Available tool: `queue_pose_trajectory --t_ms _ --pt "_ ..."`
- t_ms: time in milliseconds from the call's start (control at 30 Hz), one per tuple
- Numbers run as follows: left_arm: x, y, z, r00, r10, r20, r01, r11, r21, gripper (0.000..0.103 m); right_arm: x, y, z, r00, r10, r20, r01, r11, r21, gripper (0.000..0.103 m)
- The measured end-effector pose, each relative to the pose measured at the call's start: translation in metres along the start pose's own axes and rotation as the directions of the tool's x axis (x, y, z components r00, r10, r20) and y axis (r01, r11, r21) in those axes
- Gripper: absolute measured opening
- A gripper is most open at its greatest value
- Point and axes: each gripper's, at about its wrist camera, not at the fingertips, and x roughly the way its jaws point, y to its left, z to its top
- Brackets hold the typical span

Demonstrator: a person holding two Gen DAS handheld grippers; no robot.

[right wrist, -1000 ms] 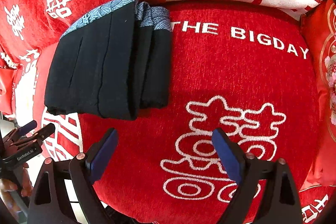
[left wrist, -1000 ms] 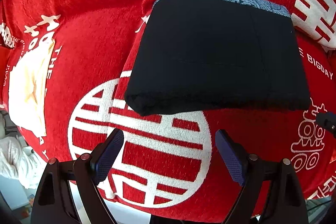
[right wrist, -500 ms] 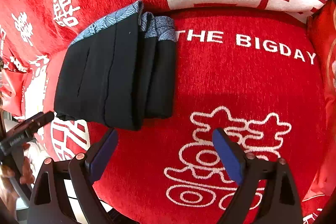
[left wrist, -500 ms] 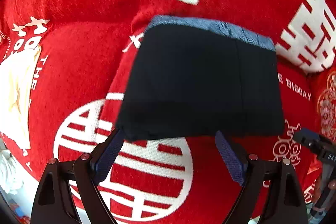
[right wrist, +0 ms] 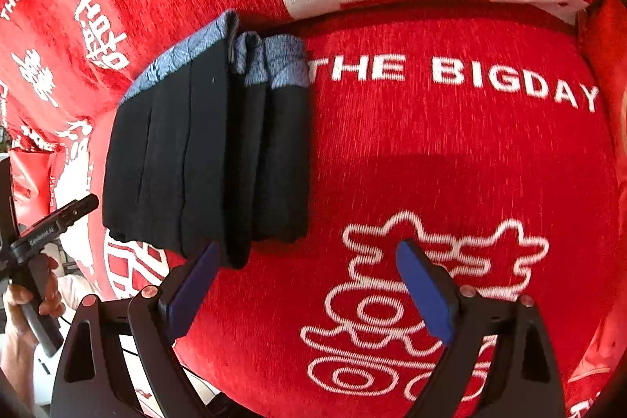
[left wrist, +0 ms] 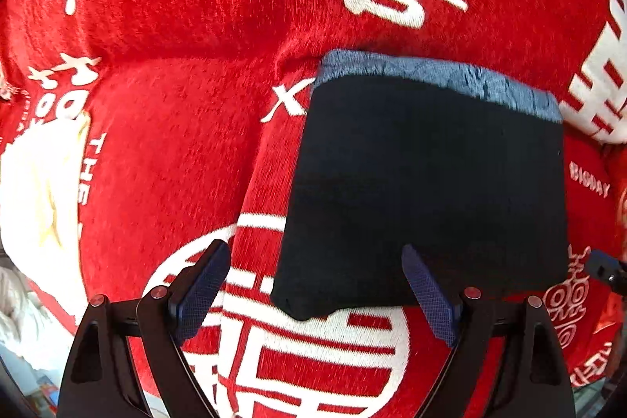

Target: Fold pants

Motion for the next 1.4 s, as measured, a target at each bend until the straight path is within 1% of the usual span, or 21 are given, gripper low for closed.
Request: queue_pose_trajectory --t_ms 133,167,267,400,500,600,700,800,833,900,967,1033,1100,1133,1167,1200,1233,1267,1300,1367,1400 --pt "0.012 0.017 0.026 0.991 -0.131 -0.027 0.13 0.991 -0.031 0.09 0.006 -0.003 0.018 0.992 0.121 -0.028 -0.122 0.992 -0.015 0.093" --pt "0.019 0.021 0.032 0.989 -0.145 -0.039 0.144 0.989 -0.03 0.09 0.011 -0.005 0.023 0.988 0.148 -0.044 -0.148 0.989 -0.008 0.093" --pt "0.039 0.028 0.044 0.988 -0.138 -0.07 0.138 0.99 -0.013 0.09 0.026 -0.012 0.037 0.975 0.21 -0.067 -0.21 0.978 0.014 0.093" --pt "0.055 0.033 0.053 0.972 -0.218 -0.081 0.22 0.976 0.008 0.09 0.043 -0.016 0.047 0.964 0.257 -0.074 -0.256 0.966 0.021 0.093" --pt "0.062 0.039 0.054 0.959 -0.267 -0.093 0.27 0.962 0.025 0.09 0.052 -0.018 0.049 0.94 0.329 -0.086 -0.327 0.944 0.034 0.093" --pt "0.073 0.044 0.057 0.94 -0.319 -0.12 0.323 0.946 0.012 0.09 0.065 -0.016 0.051 0.916 0.385 -0.114 -0.383 0.923 0.035 0.093" --pt "0.075 0.046 0.059 0.936 -0.329 -0.129 0.336 0.941 0.042 0.09 0.072 -0.013 0.051 0.905 0.406 -0.125 -0.403 0.914 0.05 0.093" --pt "0.069 0.052 0.062 0.939 -0.32 -0.127 0.331 0.94 0.083 0.09 0.073 -0.007 0.052 0.895 0.422 -0.143 -0.424 0.905 0.02 0.094" --pt "0.07 0.053 0.061 0.935 -0.328 -0.135 0.341 0.936 0.089 0.09 0.075 -0.006 0.053 0.889 0.431 -0.153 -0.434 0.901 0.019 0.094" --pt "0.074 0.054 0.061 0.925 -0.351 -0.147 0.364 0.928 0.077 0.09 0.081 0.0 0.054 0.88 0.449 -0.156 -0.452 0.892 0.023 0.094" --pt "0.083 0.051 0.06 0.9 -0.406 -0.159 0.417 0.908 0.046 0.09 0.086 0.007 0.058 0.876 0.458 -0.149 -0.459 0.888 0.03 0.098" --pt "0.091 0.042 0.057 0.875 -0.453 -0.171 0.465 0.885 0.033 0.09 0.09 0.011 0.059 0.875 0.463 -0.143 -0.464 0.886 0.028 0.099" --pt "0.097 0.035 0.055 0.858 -0.481 -0.181 0.493 0.869 0.028 0.09 0.092 0.014 0.062 0.875 0.462 -0.148 -0.465 0.885 0.013 0.099" --pt "0.1 0.033 0.054 0.852 -0.49 -0.182 0.502 0.865 0.022 0.09 0.093 0.014 0.063 0.874 0.461 -0.15 -0.464 0.885 0.017 0.099" --pt "0.101 0.031 0.052 0.853 -0.489 -0.18 0.5 0.866 0.018 0.091 0.094 0.014 0.064 0.875 0.461 -0.149 -0.461 0.887 0.036 0.099" --pt "0.101 0.028 0.051 0.857 -0.484 -0.176 0.494 0.87 0.015 0.091 0.095 0.013 0.065 0.879 0.455 -0.146 -0.452 0.89 0.057 0.098" --pt "0.099 0.027 0.049 0.861 -0.483 -0.158 0.491 0.871 0.014 0.088 0.095 0.014 0.066 0.89 0.433 -0.142 -0.426 0.901 0.078 0.092" --pt "0.096 0.026 0.047 0.864 -0.482 -0.144 0.489 0.872 0.016 0.083 0.093 0.015 0.066 0.91 0.39 -0.14 -0.383 0.921 0.077 0.073" --pt "0.092 0.022 0.043 0.866 -0.484 -0.128 0.49 0.871 0.026 0.08 0.092 0.016 0.065 0.914 0.379 -0.143 -0.372 0.925 0.073 0.065" --pt "0.083 0.011 0.037 0.871 -0.479 -0.106 0.486 0.873 0.046 0.067 0.085 0.015 0.063 0.907 0.401 -0.131 -0.393 0.916 0.08 0.048" --pt "0.075 0.008 0.035 0.874 -0.476 -0.096 0.482 0.874 0.057 0.063 0.081 0.017 0.063 0.903 0.41 -0.126 -0.403 0.912 0.08 0.045"
